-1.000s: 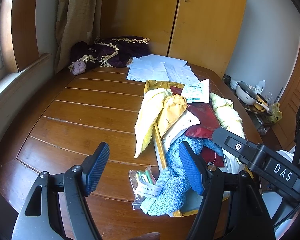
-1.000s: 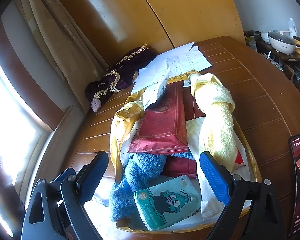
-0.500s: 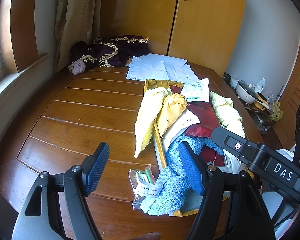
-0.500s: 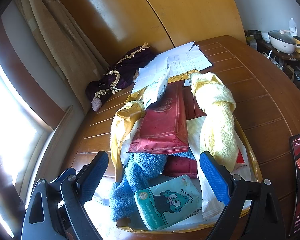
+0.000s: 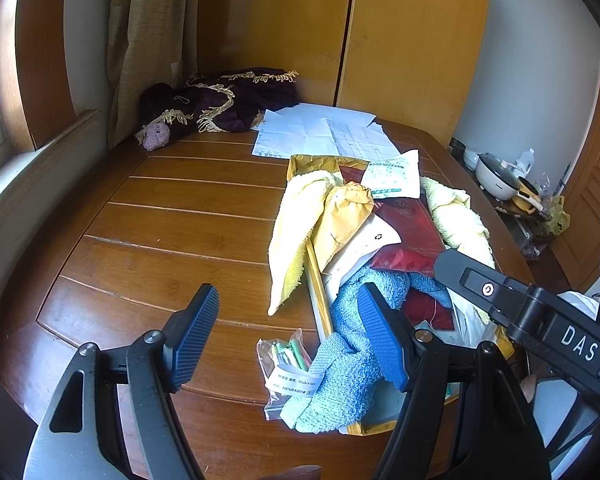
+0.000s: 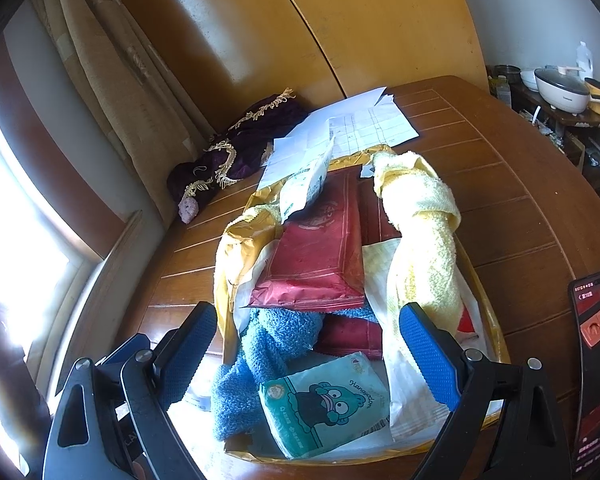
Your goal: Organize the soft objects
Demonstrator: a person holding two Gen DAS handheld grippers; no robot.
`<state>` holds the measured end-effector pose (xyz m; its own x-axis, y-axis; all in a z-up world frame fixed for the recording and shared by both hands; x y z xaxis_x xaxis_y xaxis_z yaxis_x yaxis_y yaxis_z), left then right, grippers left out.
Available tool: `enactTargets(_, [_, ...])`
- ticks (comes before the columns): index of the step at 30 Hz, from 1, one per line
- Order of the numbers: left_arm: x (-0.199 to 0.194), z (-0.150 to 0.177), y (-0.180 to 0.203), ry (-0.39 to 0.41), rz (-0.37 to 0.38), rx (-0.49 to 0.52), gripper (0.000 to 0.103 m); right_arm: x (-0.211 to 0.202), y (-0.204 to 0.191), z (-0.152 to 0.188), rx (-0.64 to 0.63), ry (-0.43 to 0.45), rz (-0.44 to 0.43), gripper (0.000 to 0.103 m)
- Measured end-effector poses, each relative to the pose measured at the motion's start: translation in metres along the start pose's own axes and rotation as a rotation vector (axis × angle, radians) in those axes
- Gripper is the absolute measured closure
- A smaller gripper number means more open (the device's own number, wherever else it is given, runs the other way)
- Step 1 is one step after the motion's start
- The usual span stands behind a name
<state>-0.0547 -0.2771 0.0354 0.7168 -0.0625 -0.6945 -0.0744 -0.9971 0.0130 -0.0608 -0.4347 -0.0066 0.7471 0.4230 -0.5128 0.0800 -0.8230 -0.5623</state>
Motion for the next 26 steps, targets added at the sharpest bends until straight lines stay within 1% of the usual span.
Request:
enactTargets(22, [0.004,-0.002,0.007,0.001,-0.045,0.032,0.031,-0.007,-0.001,-0.002,-0.033,0.009,-0.020,0.009])
enactTargets(26, [0.004,-0.008,0.012,0.033,-0.051,0.045,0.031,-0.009,0.002,-0.005,-0.038,0.025,-0.022,0.009])
Point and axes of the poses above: each gripper's, at about its wrist camera, not at the fingertips, and x roughly the way its jaws point, y to its right, z to its underside, the point moved 1 cm from there along x, roughly the way its jaws point, and after that the axes turned 9 degrees about -z, right-handed, at the moved point
